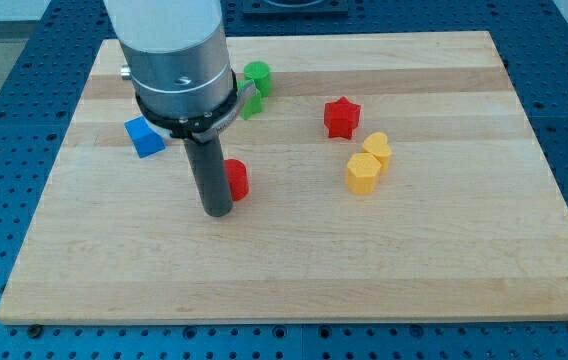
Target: Push the red circle to the red star
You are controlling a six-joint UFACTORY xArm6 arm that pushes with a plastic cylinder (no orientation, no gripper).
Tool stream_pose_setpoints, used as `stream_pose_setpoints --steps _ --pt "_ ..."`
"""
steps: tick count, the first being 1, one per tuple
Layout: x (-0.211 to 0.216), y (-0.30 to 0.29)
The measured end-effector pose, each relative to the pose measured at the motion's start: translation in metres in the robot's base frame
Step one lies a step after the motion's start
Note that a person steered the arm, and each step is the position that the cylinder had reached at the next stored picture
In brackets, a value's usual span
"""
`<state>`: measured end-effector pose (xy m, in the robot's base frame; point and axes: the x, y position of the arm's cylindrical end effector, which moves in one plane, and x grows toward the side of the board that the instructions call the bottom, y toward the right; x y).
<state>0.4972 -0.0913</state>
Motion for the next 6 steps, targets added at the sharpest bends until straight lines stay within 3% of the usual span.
stream_pose_setpoints --steps 3,6 --pt "-0.028 0.000" --pt "-0.072 0.047"
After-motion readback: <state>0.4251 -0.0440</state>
